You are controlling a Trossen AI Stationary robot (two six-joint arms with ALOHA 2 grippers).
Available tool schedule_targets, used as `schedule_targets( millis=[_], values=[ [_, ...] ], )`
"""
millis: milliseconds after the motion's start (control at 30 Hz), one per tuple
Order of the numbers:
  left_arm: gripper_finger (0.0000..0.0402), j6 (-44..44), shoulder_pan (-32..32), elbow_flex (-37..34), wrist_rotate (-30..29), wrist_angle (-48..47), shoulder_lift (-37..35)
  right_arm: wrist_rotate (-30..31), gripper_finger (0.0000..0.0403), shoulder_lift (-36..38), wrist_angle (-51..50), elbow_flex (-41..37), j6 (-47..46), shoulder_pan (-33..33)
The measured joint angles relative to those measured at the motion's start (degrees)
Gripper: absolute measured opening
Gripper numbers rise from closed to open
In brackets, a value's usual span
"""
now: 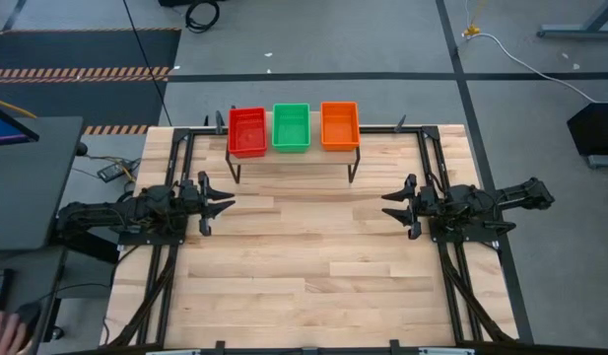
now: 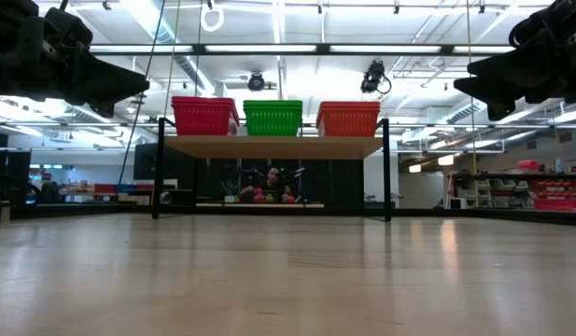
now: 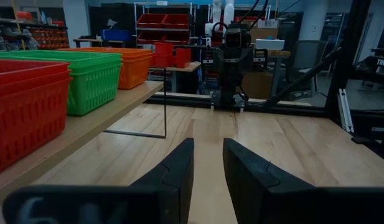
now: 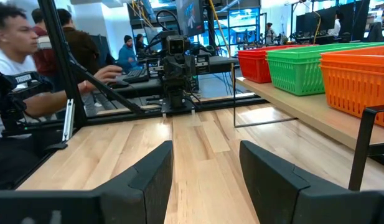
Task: Stack baskets on shelf by color
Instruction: Return to Home Position
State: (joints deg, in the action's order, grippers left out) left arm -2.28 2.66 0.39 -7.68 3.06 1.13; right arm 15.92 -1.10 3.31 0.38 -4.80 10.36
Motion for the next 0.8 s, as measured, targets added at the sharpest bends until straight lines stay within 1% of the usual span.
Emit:
schedule_targets(
  millis=[267, 800],
  values=[
    [0.0087, 0.00, 0.00, 0.01, 0.00, 0.00, -0.01, 0.00, 0.0191, 0.00, -0.02, 0.00, 0.00, 0.00],
    [0.0094, 0.02, -0.02, 0.01, 0.00, 0.00, 0.00, 0.00, 0.0191, 0.00, 0.00, 0.00, 0.00, -0.01]
  ],
)
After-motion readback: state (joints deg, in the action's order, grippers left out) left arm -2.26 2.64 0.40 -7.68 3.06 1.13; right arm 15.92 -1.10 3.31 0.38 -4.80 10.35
